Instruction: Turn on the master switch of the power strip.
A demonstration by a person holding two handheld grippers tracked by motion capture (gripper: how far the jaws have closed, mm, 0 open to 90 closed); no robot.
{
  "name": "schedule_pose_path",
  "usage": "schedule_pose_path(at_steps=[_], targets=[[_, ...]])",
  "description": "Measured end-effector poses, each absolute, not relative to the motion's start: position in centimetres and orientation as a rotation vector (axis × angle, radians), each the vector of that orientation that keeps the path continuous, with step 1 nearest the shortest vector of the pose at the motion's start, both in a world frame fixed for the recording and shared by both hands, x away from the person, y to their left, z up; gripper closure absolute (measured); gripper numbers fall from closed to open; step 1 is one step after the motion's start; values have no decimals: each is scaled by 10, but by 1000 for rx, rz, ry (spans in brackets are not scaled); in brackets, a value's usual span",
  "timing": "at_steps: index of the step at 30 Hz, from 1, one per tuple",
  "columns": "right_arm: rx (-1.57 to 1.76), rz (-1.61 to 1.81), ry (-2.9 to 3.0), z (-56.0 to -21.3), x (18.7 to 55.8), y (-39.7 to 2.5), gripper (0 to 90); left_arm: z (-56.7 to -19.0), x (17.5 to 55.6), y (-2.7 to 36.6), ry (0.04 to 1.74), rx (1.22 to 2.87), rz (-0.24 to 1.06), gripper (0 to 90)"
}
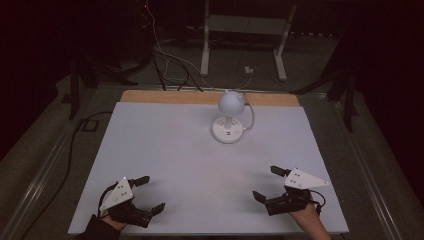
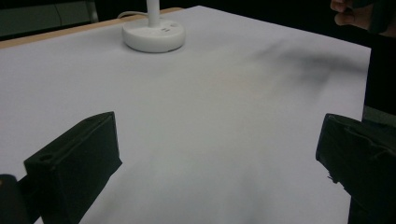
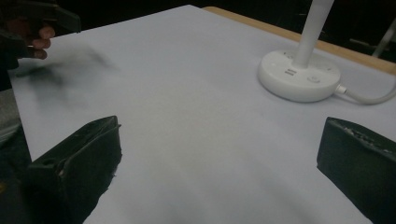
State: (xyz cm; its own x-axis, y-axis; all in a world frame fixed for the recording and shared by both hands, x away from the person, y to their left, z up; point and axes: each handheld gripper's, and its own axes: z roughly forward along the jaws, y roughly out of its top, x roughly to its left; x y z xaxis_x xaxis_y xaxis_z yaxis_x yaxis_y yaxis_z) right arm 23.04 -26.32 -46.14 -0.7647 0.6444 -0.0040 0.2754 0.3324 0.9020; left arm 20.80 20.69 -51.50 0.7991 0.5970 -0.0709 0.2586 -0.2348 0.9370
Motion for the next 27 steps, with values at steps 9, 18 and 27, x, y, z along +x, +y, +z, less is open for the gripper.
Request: schedule_pose_path(at_steps=[9,18,27], targets=[[794,1397,2228,-447,241,-262,0,-515,208,207,654,1822,358,1],[782,1412,2206,-432,257,-258,0,-515,208,207,653,1819,355,1],[791,1414,2189,-425,276,-255,0,-515,208,207,651,1819,354,2]])
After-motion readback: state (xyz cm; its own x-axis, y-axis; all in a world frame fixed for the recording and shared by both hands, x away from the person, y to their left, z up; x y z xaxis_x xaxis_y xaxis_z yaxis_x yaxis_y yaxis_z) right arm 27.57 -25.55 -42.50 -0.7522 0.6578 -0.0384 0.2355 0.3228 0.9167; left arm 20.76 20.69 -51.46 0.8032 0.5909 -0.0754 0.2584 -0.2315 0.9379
